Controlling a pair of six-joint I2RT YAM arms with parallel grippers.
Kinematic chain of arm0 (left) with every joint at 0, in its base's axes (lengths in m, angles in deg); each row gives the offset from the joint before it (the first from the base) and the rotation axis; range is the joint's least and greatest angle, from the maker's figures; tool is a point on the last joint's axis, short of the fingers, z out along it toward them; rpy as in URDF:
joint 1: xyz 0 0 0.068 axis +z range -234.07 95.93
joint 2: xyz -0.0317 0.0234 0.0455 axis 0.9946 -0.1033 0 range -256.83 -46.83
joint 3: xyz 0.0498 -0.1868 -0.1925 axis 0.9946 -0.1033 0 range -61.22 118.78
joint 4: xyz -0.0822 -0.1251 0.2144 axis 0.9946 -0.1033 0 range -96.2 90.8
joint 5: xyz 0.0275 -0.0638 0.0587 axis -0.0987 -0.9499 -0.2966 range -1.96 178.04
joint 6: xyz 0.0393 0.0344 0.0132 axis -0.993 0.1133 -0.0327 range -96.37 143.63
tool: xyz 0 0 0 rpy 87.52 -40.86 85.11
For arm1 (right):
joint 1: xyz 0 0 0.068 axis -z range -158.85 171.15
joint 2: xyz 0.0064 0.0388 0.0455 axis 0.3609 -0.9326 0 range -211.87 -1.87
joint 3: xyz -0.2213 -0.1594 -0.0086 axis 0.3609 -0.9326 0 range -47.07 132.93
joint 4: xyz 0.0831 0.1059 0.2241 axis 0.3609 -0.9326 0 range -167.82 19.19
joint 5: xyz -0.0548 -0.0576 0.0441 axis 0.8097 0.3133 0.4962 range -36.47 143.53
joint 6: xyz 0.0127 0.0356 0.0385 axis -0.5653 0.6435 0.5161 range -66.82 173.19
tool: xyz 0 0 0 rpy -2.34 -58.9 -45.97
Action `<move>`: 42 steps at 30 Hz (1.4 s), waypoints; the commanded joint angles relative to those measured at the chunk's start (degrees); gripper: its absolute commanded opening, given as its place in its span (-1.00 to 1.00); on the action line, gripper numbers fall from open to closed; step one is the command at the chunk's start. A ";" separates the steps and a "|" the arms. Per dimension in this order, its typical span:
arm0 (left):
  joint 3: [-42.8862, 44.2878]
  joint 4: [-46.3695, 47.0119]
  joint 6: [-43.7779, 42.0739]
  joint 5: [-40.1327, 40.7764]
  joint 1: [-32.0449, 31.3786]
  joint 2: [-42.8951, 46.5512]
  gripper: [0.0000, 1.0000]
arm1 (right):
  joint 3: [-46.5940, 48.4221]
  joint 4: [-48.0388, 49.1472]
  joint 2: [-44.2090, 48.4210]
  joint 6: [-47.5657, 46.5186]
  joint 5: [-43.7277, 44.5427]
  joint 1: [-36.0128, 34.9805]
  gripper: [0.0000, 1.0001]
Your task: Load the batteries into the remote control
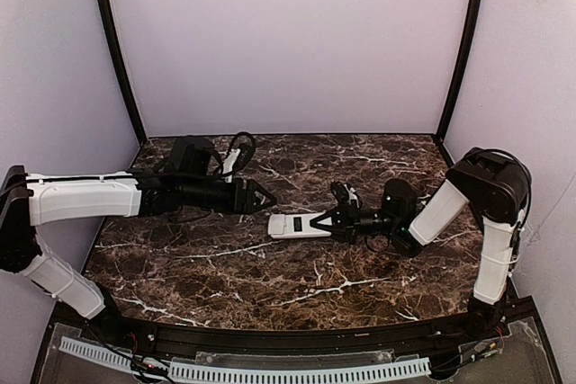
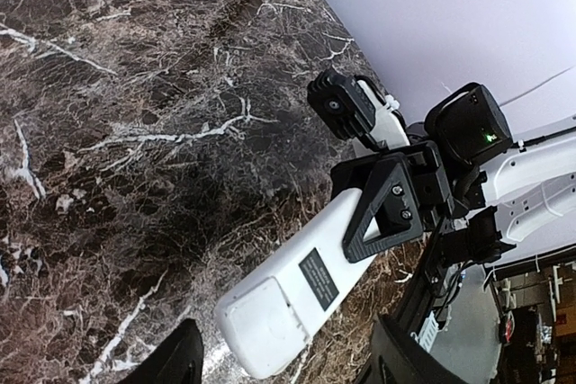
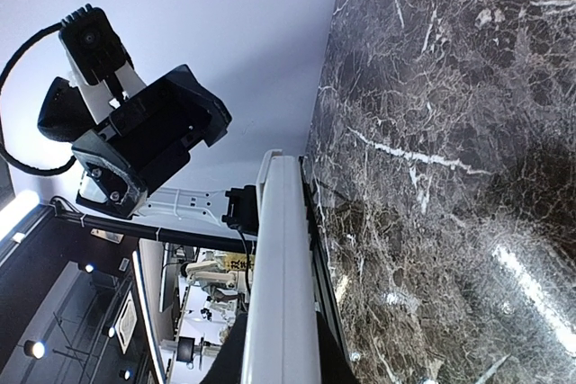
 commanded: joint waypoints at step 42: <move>5.03 -1.50 2.92 2.27 -0.06 -7.57 -0.20 | 4.52 22.18 -0.14 -1.05 1.54 1.37 -1.00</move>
